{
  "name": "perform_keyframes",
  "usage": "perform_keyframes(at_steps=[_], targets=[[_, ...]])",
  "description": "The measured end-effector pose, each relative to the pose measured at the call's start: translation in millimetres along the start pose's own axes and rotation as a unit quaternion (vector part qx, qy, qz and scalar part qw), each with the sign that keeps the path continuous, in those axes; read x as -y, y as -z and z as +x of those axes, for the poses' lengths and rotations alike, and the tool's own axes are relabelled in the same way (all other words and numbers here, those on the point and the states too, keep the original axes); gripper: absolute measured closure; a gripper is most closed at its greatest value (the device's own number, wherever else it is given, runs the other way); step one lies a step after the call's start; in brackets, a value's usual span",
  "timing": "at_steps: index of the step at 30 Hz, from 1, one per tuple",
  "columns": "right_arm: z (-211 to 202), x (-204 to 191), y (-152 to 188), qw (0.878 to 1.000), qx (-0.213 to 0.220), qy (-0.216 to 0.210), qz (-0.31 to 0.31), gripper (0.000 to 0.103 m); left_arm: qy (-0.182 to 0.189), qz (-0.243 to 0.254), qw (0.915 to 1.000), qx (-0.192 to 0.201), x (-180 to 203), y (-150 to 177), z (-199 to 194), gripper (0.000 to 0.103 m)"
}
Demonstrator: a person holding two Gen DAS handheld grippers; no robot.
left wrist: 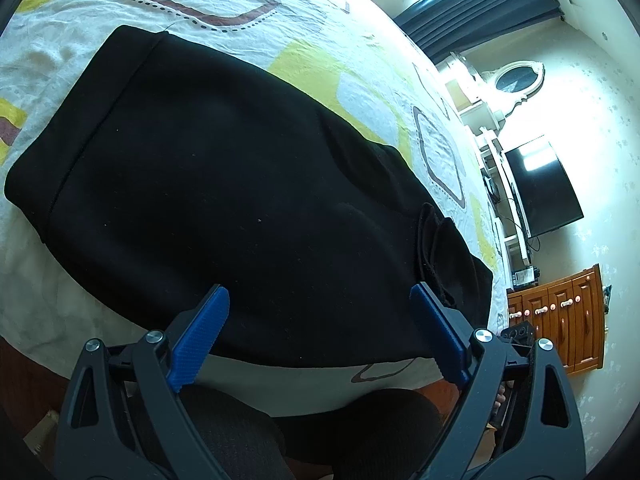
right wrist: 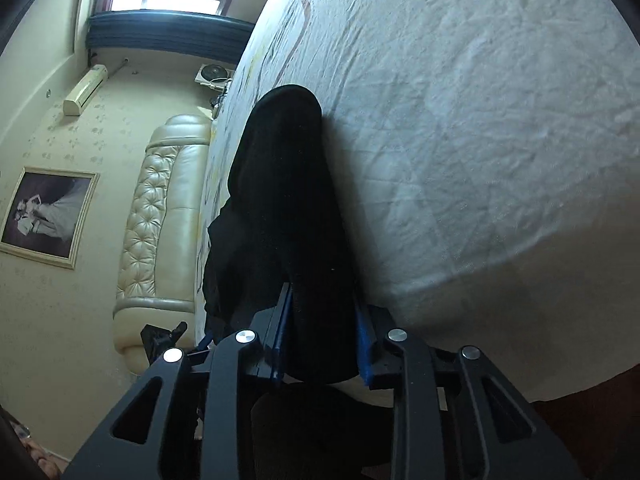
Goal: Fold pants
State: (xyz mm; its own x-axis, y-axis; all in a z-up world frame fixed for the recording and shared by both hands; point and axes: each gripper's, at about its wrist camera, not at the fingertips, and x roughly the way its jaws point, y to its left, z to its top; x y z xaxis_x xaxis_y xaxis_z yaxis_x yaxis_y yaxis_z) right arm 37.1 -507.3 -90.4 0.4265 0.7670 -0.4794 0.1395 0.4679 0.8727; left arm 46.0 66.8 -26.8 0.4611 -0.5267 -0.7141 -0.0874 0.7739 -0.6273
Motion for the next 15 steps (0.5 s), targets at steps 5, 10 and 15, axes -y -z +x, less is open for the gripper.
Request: perform_keyframes(at_steps=[5, 10, 15], targets=[[-5, -19, -1, 1.0, 0.007, 0.029, -0.01, 0.057, -0.003, 0.013, 0.9999, 0.005, 5, -1, -4, 0.011], [-22, -77, 8, 0.98, 0.074, 0.164, -0.09, 0.038, 0.018, 0.039, 0.9982, 0.041, 11, -16, -31, 0.011], [-17, -133, 25, 0.968, 0.142, 0.177, -0.11, 0.027, 0.067, 0.011, 0.9948, 0.075, -21, -42, -65, 0.011]])
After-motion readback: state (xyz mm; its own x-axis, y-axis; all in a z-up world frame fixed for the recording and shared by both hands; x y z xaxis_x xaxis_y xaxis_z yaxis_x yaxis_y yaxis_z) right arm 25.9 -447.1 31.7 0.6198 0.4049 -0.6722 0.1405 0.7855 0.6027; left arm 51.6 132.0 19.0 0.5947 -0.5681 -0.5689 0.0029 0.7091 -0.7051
